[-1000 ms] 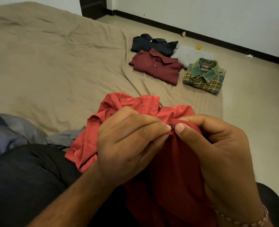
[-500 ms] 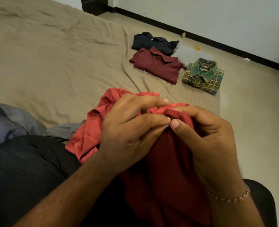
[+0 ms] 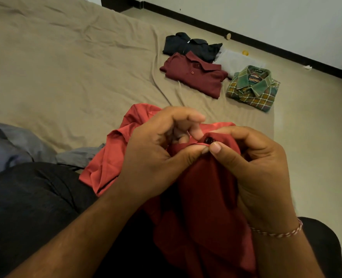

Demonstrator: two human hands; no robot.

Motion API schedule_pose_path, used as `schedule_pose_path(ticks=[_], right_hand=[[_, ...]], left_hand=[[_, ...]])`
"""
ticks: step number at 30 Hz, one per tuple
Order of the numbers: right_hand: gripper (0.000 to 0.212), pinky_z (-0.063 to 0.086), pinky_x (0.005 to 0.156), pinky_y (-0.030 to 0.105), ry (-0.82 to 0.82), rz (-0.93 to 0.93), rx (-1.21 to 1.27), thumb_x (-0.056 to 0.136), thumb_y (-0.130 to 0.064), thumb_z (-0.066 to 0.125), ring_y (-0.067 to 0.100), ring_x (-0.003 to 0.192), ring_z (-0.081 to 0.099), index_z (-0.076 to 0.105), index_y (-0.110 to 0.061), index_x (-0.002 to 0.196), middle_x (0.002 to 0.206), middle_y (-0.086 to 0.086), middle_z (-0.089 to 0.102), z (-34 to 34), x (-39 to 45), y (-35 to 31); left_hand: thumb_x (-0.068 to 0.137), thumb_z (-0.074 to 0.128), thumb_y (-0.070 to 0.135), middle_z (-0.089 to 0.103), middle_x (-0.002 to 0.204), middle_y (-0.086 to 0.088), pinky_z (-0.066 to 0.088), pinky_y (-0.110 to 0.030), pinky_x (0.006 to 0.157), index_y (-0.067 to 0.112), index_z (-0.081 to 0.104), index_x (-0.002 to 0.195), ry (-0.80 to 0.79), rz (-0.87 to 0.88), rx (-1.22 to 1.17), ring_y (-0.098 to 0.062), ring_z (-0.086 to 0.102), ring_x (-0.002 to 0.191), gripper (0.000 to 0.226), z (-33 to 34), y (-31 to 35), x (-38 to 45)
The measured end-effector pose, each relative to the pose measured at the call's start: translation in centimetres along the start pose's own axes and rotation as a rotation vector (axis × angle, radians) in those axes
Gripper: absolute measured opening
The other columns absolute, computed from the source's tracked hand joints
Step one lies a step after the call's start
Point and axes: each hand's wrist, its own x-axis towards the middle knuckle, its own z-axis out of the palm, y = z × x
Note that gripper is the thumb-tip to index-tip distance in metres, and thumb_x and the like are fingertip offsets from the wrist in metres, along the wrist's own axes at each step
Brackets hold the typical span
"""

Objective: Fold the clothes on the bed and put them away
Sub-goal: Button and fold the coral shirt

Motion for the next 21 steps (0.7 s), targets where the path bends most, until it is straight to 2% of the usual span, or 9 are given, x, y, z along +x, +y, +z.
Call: schedule_pose_path(ticks=[2, 4, 9, 12, 16, 21], right_hand=[[0.016, 0.058, 0.081, 0.028, -0.014, -0.028, -0.038, 0.077, -0.012, 0.079, 0.015, 0.087, 0.074, 0.077, -0.018, 0.092, 0.089, -0.003, 0.078, -0.3, 0.1, 0.1], [0.016, 0.058, 0.082, 0.029, -0.039, -0.058, -0.084, 0.078, -0.009, 0.079, 0.017, 0.088, 0.074, 0.077, -0.016, 0.092, 0.089, -0.001, 0.078, -0.6, 0.2, 0.2], [0.019, 0.058, 0.083, 0.026, -0.066, -0.206, -0.223, 0.079, -0.005, 0.081, 0.013, 0.091, 0.075, 0.072, -0.013, 0.094, 0.091, -0.005, 0.078, -1.3, 0.1, 0.3], [0.017, 0.059, 0.087, 0.031, -0.043, -0.334, -0.315, 0.082, -0.005, 0.08, 0.016, 0.096, 0.075, 0.069, -0.01, 0.093, 0.099, 0.001, 0.076, -1.6, -0.2, 0.9], [0.013, 0.058, 0.087, 0.033, -0.059, -0.409, -0.352, 0.086, -0.005, 0.081, 0.017, 0.099, 0.074, 0.068, -0.002, 0.089, 0.103, 0.004, 0.074, -2.2, 0.0, 1.7], [0.018, 0.055, 0.087, 0.031, -0.087, -0.471, -0.388, 0.078, 0.006, 0.083, 0.02, 0.101, 0.072, 0.069, -0.001, 0.087, 0.104, 0.012, 0.071, -1.7, 0.1, 2.2]], left_hand=[[0.082, 0.085, 0.006, 0.069, 0.091, 0.002, 0.052, -0.027, 0.075, 0.01, 0.069, 0.116, -0.028, -0.053, -0.031, -0.012, 0.066, 0.08, 0.038, -0.1, -0.2, 0.2], [0.082, 0.086, 0.01, 0.071, 0.09, 0.005, 0.051, -0.022, 0.078, 0.011, 0.075, 0.104, -0.058, -0.012, 0.057, -0.008, 0.068, 0.084, 0.025, -0.4, -0.4, 0.3], [0.085, 0.084, 0.013, 0.072, 0.088, 0.001, 0.053, -0.028, 0.074, 0.007, 0.076, 0.09, -0.039, 0.103, 0.161, -0.014, 0.069, 0.083, 0.011, -0.5, -0.2, 0.3], [0.086, 0.083, 0.012, 0.07, 0.084, 0.0, 0.051, -0.026, 0.072, 0.005, 0.075, 0.084, -0.033, 0.153, 0.24, -0.013, 0.067, 0.08, 0.011, -0.4, -0.2, 0.3], [0.087, 0.083, 0.009, 0.069, 0.082, -0.003, 0.051, -0.028, 0.07, 0.002, 0.074, 0.082, -0.028, 0.174, 0.297, -0.014, 0.066, 0.078, 0.013, 0.1, -0.4, -0.1], [0.087, 0.081, 0.003, 0.068, 0.08, -0.004, 0.05, -0.032, 0.068, 0.002, 0.073, 0.08, 0.03, 0.189, 0.296, -0.016, 0.065, 0.076, 0.011, 0.4, -0.5, -0.5]])
